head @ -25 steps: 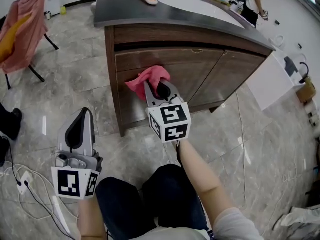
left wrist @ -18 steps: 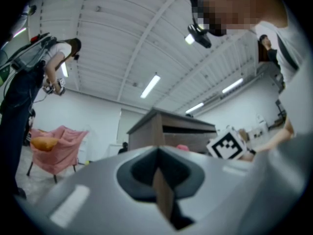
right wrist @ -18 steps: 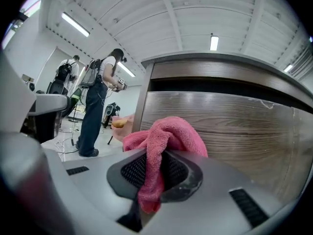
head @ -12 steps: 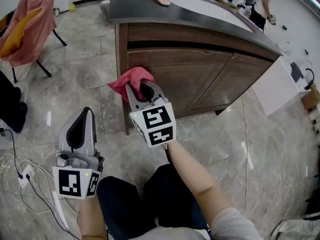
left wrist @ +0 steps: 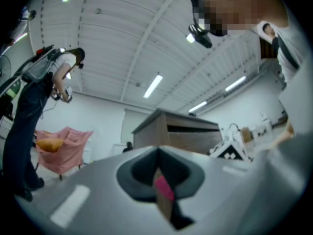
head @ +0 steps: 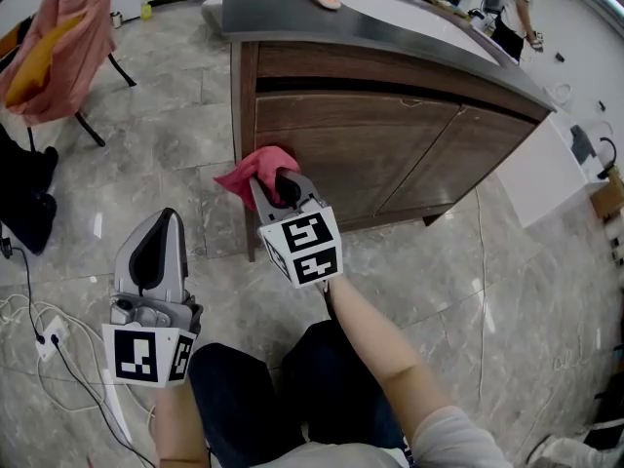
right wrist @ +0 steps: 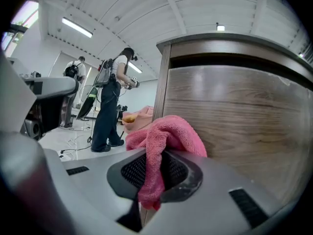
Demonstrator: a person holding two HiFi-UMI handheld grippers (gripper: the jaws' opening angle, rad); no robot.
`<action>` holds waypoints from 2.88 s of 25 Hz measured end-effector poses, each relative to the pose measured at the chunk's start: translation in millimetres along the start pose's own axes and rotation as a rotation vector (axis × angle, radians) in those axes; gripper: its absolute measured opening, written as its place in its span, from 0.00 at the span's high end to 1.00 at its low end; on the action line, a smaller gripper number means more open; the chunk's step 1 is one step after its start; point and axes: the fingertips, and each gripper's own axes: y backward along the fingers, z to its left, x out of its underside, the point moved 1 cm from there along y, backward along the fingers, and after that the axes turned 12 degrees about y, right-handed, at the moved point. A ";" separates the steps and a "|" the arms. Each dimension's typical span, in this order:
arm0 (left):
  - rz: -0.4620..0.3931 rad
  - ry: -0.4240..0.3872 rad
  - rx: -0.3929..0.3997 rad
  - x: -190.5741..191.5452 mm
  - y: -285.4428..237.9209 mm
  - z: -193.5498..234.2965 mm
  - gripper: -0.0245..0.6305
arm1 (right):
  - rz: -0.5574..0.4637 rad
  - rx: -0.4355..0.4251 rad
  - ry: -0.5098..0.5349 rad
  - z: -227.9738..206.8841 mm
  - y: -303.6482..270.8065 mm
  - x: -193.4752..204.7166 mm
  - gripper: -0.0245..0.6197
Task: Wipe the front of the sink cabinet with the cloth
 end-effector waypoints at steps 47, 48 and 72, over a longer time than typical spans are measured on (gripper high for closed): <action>0.026 0.006 0.005 17.9 -14.0 0.9 0.96 | 0.293 0.544 -0.176 -253.3 130.0 166.6 0.89; 0.028 0.007 0.005 18.8 -14.4 0.4 0.96 | 0.292 0.549 -0.177 -256.2 131.9 168.1 0.89; 0.046 0.017 0.007 30.7 -16.0 -5.2 0.95 | 0.396 0.291 0.001 -144.8 73.0 192.1 0.89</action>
